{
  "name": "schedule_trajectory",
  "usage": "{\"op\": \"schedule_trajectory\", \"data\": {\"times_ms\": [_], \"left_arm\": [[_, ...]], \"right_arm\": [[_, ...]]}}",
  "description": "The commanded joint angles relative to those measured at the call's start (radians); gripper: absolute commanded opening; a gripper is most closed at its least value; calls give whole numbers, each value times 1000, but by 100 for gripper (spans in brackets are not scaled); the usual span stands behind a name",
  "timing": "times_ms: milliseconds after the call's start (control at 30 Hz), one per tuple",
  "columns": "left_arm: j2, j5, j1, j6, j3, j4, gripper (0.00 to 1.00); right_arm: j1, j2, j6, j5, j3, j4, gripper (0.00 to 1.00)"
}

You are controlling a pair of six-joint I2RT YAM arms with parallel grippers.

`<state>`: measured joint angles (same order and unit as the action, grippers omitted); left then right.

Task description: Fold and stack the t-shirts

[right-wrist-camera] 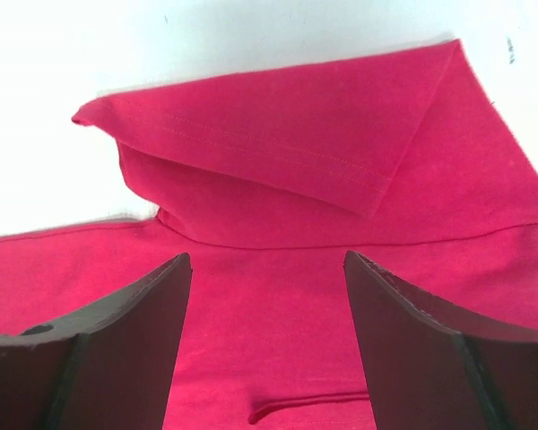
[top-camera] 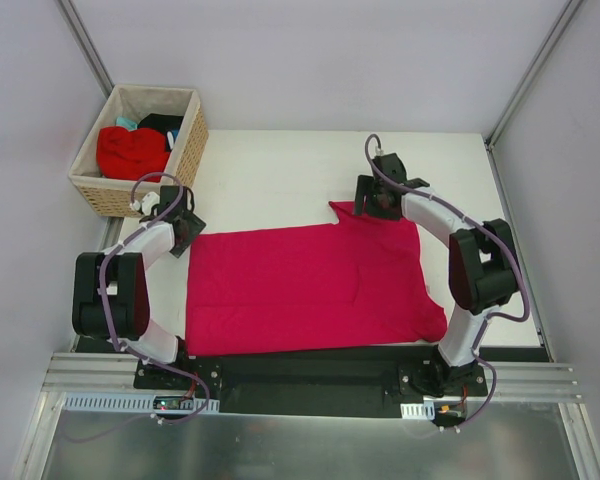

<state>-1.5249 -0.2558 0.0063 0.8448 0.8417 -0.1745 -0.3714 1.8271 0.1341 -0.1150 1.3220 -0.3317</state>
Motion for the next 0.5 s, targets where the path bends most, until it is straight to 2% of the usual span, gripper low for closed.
{"op": "schedule_trajectory", "data": {"times_ms": [0,100,233,267,367,400,467], "left_arm": [[-32,25,-5,-4,11,39,62],[15,162,-2,16,-82,148,61],[162,393,29,51,-291,431,64],[184,486,47,57,-321,485,66],[238,625,105,108,-410,602,76],[247,683,125,125,-444,612,82],[281,723,181,143,-472,594,86]], "right_arm": [[-17,-72,7,11,-46,52,73],[-18,-107,18,55,-90,115,73],[-35,-138,30,106,-124,158,73],[-41,-138,25,138,-125,160,73],[-75,-138,19,147,-125,160,73],[-86,-138,16,146,-127,161,73],[-109,-138,12,143,-135,160,73]]}}
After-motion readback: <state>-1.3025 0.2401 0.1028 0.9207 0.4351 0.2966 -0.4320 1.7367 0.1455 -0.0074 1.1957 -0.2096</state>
